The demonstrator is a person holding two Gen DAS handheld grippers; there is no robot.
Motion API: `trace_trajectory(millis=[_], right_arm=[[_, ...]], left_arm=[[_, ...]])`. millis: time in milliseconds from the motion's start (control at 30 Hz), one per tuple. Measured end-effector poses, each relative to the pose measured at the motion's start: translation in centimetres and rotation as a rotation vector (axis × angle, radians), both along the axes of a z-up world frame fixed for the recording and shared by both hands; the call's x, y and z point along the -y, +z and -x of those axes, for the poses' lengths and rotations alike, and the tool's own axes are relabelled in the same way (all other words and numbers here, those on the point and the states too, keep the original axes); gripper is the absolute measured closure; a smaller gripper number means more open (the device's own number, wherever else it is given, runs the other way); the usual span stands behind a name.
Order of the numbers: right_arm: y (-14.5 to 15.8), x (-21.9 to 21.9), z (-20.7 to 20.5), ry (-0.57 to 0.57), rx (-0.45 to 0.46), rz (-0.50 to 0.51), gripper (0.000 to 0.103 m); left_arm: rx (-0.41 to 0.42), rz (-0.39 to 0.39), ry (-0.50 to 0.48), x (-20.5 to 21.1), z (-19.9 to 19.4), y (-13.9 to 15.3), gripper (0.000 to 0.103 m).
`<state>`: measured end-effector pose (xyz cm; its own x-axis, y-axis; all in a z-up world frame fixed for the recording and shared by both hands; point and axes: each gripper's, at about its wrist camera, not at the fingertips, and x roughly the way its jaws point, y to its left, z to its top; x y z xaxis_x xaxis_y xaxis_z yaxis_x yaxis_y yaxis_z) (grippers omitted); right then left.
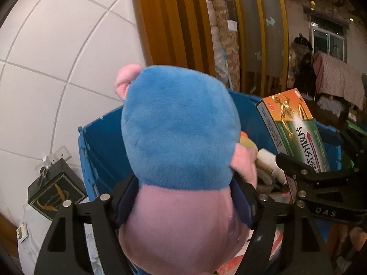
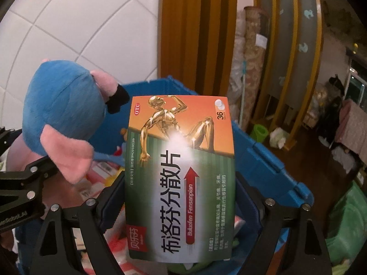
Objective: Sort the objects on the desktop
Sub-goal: 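Carry the pig and green box to the blue crate and release both, then withdraw both open tools from above the crate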
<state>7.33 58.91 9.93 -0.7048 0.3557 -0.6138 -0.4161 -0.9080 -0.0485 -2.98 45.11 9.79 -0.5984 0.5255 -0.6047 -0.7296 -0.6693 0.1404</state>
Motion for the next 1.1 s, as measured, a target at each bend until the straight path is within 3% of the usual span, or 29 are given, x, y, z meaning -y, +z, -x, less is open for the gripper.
trace_trajectory(millis=[100, 200, 500, 700, 900, 1100], right_arm=[[-0.9, -0.3, 0.7, 0.006, 0.043, 0.004, 0.015], [-1.4, -0.4, 1.2, 0.008, 0.075, 0.0, 0.0], [-1.8, 0.6, 0.2, 0.025, 0.083, -0.004, 0.0], [-1.3, 1.0, -1.0, 0.02, 0.078, -0.022, 0.0], [-0.1, 3.4, -2.8, 0.018, 0.051, -0.02, 0.0], [0.7, 6.6, -4.5, 0.011, 0.03, -0.038, 0.0]], left_arm=[[0.0, 0.012, 0.0, 0.2, -0.1, -0.1, 0.021], [-0.008, 0.031, 0.007, 0.2, -0.3, 0.1, 0.014], [-0.07, -0.016, 0.026, 1.9, -1.0, 1.0, 0.009], [-0.062, -0.066, 0.08, 4.5, -1.4, 1.4, 0.009], [-0.02, -0.144, 0.106, 8.5, -1.8, 1.9, 0.009], [-0.051, -0.145, 0.087, 11.3, -3.4, 2.2, 0.009]])
